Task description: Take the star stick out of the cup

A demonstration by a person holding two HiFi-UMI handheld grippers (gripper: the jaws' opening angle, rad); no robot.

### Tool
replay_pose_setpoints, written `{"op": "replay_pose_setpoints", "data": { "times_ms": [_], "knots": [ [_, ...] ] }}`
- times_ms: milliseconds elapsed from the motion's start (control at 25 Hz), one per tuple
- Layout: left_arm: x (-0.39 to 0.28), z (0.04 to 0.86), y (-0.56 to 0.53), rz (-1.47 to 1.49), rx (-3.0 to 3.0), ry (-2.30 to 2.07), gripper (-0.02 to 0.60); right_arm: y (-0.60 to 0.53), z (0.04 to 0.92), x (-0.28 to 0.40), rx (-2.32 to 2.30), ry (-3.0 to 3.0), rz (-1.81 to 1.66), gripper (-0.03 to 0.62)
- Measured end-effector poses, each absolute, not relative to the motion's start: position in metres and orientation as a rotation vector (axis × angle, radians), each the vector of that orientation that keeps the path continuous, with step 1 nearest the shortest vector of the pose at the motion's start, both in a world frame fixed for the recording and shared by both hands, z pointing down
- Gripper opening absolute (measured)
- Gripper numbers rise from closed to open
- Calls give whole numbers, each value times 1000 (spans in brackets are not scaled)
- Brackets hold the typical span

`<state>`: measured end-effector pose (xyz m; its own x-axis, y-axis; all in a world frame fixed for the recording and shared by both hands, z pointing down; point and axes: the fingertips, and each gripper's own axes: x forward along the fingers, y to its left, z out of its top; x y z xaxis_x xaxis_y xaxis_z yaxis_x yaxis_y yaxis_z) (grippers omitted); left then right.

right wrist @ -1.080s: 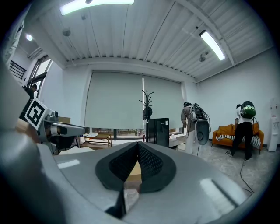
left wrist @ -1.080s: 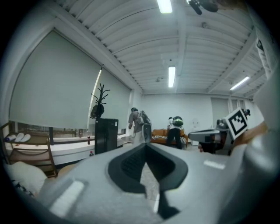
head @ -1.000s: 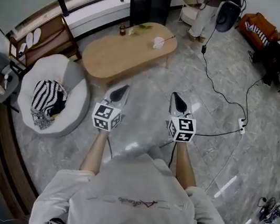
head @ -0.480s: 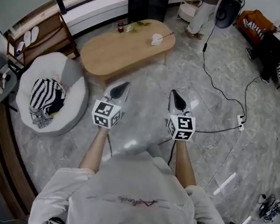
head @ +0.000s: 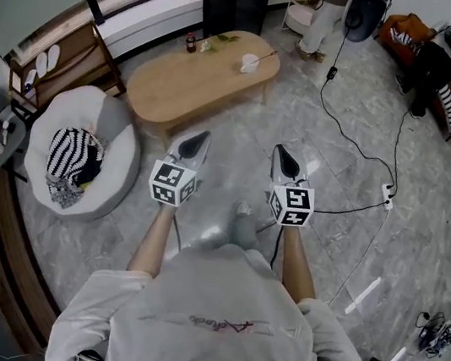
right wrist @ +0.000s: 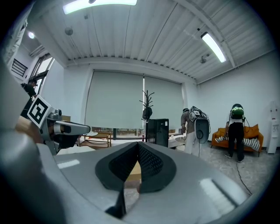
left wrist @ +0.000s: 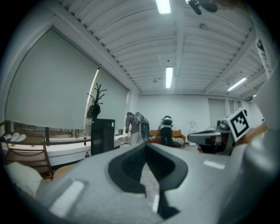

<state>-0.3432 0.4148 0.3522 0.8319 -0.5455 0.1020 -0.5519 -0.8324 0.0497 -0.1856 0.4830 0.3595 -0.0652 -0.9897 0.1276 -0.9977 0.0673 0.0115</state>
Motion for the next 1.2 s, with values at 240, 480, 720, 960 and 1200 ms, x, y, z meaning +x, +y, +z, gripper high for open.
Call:
{"op": "replay_pose_setpoints", "data": {
  "times_ms": [240,480,720,960,1200],
  "knots": [
    [-332,356,393,143,2930,-915,3,455,366,-174,2054,-2252,126,5],
    [-318,361,352,157,2912,-948,3,411,372,-159,2027,-2278,138,5],
    [-285,365,297,165,2911,-939,3,357,380,-124,2031,-2270,155,5],
    [-244,370,241,193,2905,-926,3,302,385,-85,2030,-2267,179,5],
    [-204,367,190,205,2894,-934,3,251,384,-47,2010,-2275,199,5]
  ]
}}
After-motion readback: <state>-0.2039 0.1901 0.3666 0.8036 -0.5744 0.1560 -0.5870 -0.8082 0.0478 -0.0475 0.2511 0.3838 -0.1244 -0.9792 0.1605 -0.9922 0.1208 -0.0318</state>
